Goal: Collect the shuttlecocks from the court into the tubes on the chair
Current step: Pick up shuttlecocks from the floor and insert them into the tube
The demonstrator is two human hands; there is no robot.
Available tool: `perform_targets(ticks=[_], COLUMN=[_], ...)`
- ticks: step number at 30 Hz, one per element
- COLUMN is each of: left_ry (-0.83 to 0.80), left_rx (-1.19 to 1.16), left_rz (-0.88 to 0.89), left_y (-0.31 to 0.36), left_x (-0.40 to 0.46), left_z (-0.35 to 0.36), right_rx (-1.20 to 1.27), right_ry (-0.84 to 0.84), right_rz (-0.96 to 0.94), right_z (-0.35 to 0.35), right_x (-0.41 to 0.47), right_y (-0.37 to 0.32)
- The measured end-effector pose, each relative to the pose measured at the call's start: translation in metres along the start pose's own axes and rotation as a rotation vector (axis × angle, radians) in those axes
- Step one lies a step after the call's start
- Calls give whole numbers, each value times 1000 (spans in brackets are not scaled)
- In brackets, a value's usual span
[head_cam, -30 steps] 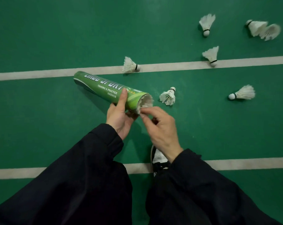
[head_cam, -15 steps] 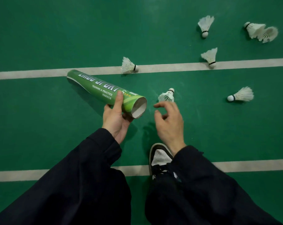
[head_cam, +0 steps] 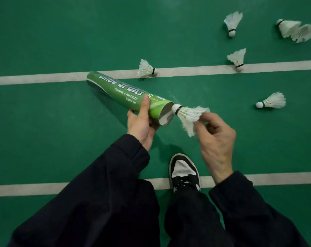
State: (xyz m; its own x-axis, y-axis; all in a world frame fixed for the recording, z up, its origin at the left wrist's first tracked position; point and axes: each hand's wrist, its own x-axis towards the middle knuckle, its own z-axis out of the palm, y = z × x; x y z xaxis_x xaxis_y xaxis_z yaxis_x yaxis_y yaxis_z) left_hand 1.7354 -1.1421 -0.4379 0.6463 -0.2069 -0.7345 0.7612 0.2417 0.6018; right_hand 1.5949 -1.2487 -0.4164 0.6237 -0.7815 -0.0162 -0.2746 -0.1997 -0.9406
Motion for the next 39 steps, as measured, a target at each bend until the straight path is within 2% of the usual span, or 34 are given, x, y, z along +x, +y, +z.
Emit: perform_targets(ticks=[5, 8, 10, 11, 17, 19, 21, 24, 26, 29, 34, 37, 39], left_ry=[-172, -288, -360, -390, -511, -526, -509, -461, -384, -324, -328, -352, -371], left_rx=[18, 17, 19, 19, 103, 177, 227, 241, 280, 382, 542, 533, 494], left_rz=[-66, -93, -91, -84, -48, -45, -60, -99, -96, -107, -120, -114, -74], left_y=[-16, -14, -10, -9, -31, -48, -62, -66, -60, -46, -31, -27, -22], left_x=[-62, -100, -126, -137, -169, -162, -139, -82, -43, -1, 49, 73, 95], left_z=[43, 75, 99, 111, 171, 188, 203, 232, 251, 275, 277, 270, 271], right_rx=[-336, -506, -480, -452, -558, -508, -310, 0, 82, -54, -297, -296, -211], right_ry=[-148, -34, 60, 55, -250, -304, -296, -28, 147, 197, 166, 147, 163], right_rz=[-185, -221, -227, -231, 19, 155, 186, 96, 210, 487, 528, 678, 726], right_z=[-28, -64, -95, -110, -167, -173, -174, -181, -187, -189, -185, -185, -177], right_x=[-17, -26, -28, -27, 2, 22, 41, 69, 98, 136, 187, 210, 234], right_y=[-44, -76, -98, -109, -124, -107, -80, -24, 16, 78, 140, 181, 193])
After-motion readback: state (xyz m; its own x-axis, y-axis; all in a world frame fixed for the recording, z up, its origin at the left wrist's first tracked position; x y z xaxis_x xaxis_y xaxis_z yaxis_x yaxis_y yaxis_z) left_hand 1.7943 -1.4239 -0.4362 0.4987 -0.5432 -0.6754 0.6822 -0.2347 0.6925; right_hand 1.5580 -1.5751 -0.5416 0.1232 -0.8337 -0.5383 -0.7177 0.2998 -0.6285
